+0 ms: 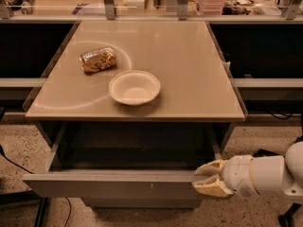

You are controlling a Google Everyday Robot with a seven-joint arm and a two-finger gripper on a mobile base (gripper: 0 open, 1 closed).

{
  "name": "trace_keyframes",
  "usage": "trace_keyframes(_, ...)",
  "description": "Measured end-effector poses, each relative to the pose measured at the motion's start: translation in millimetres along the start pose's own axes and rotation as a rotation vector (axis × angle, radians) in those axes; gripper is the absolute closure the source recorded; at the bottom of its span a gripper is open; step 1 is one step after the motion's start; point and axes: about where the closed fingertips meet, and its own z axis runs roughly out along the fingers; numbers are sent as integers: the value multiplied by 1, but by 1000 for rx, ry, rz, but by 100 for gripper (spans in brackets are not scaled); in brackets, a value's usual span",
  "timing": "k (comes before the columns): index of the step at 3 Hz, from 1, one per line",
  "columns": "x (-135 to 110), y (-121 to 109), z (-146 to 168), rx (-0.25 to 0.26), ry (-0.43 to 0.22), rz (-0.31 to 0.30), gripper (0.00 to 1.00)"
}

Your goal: Open top drawer

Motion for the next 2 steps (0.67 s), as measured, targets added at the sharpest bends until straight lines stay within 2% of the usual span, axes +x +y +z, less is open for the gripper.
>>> trace_keyframes(1, 0, 0, 5, -27, 0, -3, 58)
trace_keyframes(2, 1, 9, 4, -81, 4, -5, 35)
